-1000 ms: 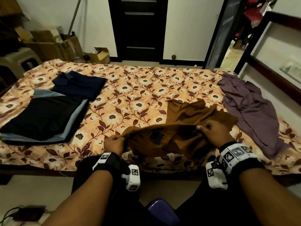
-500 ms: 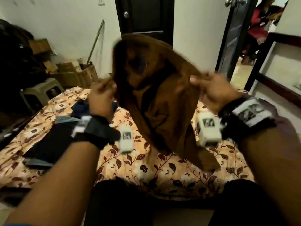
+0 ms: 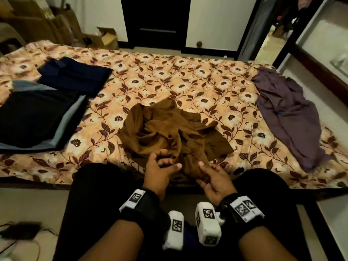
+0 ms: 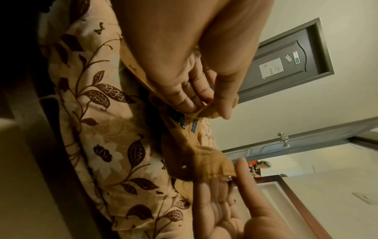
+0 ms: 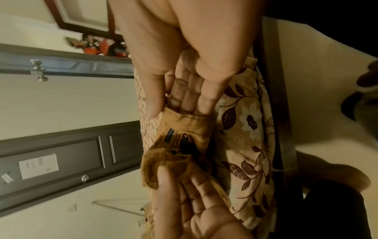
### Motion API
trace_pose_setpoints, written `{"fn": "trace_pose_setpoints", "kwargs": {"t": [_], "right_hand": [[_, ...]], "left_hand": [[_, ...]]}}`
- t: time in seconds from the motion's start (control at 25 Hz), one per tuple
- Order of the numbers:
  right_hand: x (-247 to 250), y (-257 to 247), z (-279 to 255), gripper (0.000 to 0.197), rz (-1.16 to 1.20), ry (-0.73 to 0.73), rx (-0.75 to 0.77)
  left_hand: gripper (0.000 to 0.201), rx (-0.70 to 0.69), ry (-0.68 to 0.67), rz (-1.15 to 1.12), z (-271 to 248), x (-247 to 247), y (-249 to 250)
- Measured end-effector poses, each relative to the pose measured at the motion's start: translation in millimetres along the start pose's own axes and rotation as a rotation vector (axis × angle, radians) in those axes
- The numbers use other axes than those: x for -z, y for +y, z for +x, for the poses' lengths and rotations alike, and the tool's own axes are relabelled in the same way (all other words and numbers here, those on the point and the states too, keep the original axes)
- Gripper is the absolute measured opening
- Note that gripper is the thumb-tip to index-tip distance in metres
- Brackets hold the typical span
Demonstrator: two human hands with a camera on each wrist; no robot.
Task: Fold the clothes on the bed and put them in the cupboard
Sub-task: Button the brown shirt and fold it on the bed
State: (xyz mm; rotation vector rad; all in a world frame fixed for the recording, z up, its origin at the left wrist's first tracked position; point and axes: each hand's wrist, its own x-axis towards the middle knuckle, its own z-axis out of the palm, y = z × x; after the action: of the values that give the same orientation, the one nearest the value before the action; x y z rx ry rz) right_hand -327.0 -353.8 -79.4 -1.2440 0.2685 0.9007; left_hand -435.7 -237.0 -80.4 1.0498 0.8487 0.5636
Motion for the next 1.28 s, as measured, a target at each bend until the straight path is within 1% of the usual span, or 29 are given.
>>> {"fn": "trace_pose_setpoints", "kwargs": {"t": [0.08,0.16,0.24,0.32,0.4,0.52,0.64,0.68,0.72,0.8,0.88,0.96,1.04,1.12,1.16,1.28], "right_hand": [[-0.1,-0.3,-4.8,0.01,0.003,-0.002,-0.032],[-2.9,4.1,-5.9,0.01,0.0,-0.037,0.004],[-7.0,11.9,-5.5,0.008,-0.04,-0.067,0.078],[-8.4,19.5,-2.9,0.007,-0.108,-0.064,0.179],[-9.2,26.3,-2.6,0.013,-0.196,-0.062,0.271],[-14.7,28.8,-5.4,0.013,-0.286,-0.094,0.375],[-18.6,27.1,-7.3,0.022,-0.37,-0.084,0.495],[-18.1,26.6,-7.1,0.023,-0.423,-0.101,0.547],[-18.1,26.5,-8.0,0.025,-0.501,-0.135,0.603],[-18.6,27.8,-8.6,0.023,-0.646,-0.191,0.692],[-18.3,27.6,-5.3,0.02,-0.685,-0.189,0.718],[-15.7,27.1,-1.0,0.016,-0.703,-0.167,0.716],[-12.6,27.7,6.2,0.014,-0.753,-0.134,0.71],[-9.3,29.8,10.5,0.012,-0.82,-0.08,0.729],[-9.8,29.4,12.0,0.012,-0.854,-0.067,0.735],[-9.7,29.5,16.8,0.011,-0.912,-0.08,0.728]], "left_hand": [[0.034,0.006,-0.033,0.077,-0.5,0.2,3.1],[0.028,0.047,-0.092,0.143,-4.3,0.4,2.8],[0.028,0.112,-0.135,0.156,-6.0,0.2,2.8],[0.026,0.159,-0.164,0.112,-4.6,0.0,4.1],[0.021,0.18,-0.179,0.057,-3.4,1.4,2.8],[0.011,0.167,-0.132,0.044,-4.5,0.9,0.7],[0.005,0.118,-0.105,0.137,-5.6,2.2,-3.6],[0.004,0.097,-0.106,0.181,-6.4,2.8,-5.1],[0.005,0.088,-0.105,0.215,-7.2,2.9,-5.2],[0.014,0.099,-0.131,0.229,-4.8,3.9,-6.7],[0.021,0.102,-0.186,0.217,-1.4,6.6,-9.0],[0.019,0.106,-0.221,0.217,0.0,8.7,-9.9],[0.016,0.108,-0.201,0.23,1.2,9.1,-10.4],[0.007,0.101,-0.142,0.268,1.3,8.5,-11.4],[0.008,0.091,-0.126,0.282,2.6,8.3,-11.2],[0.012,0.091,-0.142,0.275,5.0,9.1,-12.0]]}}
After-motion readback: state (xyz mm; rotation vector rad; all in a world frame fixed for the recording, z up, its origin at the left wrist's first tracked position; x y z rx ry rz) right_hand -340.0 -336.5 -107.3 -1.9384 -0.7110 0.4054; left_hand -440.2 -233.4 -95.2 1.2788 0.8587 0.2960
